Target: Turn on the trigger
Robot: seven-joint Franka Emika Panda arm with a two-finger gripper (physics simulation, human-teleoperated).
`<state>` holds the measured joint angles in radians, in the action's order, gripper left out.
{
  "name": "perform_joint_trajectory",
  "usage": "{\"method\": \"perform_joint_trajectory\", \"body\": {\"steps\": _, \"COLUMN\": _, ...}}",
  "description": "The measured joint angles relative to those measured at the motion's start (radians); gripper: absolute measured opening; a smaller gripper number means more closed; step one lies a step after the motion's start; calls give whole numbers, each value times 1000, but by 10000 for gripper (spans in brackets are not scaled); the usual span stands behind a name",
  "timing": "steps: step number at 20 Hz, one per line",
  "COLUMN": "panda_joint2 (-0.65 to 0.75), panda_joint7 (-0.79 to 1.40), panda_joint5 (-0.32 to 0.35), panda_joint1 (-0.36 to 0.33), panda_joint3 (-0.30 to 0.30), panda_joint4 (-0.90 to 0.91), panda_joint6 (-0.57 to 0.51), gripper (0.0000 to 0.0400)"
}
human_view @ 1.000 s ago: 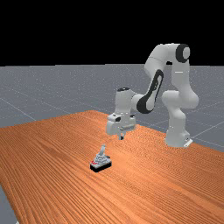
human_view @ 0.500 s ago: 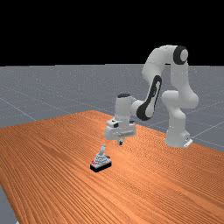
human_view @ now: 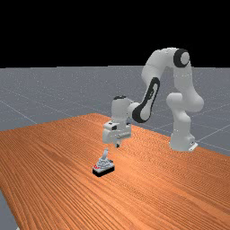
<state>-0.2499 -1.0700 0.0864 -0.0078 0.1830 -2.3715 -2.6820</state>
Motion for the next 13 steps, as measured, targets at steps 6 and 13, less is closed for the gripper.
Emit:
{"method": "perform_joint_trajectory", "body": {"steps": 6, "panda_joint2": -99, "panda_joint7": 68, "panda_joint5": 25, "panda_joint1": 6, "panda_joint3": -7, "panda_joint4": 150, "panda_joint6": 23, "gripper": 0}}
{"method": "perform_joint_trajectory", "body": {"steps": 13, "panda_joint2": -168, "panda_joint7": 39, "panda_joint5": 76, "panda_joint1": -27, "panda_joint3": -38, "panda_joint4": 316, "panda_joint6": 139, "gripper": 0}}
